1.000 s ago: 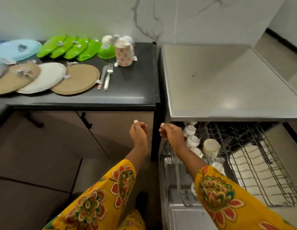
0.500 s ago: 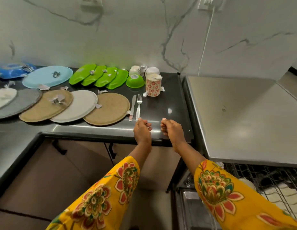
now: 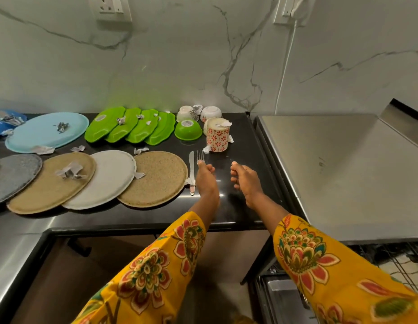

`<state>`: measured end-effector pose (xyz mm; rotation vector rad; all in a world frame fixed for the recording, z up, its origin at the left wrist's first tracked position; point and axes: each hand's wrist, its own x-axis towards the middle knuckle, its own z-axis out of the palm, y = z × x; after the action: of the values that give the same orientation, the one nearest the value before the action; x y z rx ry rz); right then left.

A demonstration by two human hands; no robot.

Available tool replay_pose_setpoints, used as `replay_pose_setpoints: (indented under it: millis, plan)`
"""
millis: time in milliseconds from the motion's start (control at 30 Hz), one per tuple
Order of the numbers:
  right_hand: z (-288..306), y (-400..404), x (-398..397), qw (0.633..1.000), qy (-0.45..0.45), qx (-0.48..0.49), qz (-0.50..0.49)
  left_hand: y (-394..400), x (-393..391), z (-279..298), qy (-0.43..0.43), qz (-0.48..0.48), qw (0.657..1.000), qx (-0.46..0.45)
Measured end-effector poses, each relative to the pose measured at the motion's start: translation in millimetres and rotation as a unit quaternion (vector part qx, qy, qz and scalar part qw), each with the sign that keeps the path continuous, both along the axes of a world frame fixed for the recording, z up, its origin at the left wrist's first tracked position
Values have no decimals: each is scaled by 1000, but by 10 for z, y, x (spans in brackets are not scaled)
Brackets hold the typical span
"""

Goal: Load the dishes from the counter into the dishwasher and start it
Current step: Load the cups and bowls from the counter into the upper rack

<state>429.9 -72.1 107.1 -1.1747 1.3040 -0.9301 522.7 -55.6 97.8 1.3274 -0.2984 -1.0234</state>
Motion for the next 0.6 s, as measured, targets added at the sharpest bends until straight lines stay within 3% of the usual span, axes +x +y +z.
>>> replay_pose_setpoints:
  millis: [133, 600]
  plan:
    - [3, -248, 82, 1000, 19, -8, 11, -212, 70, 36, 35, -17, 999, -18]
    - [73, -1546, 405, 998, 27, -14, 49, -1328, 296, 98, 28, -14, 999, -39]
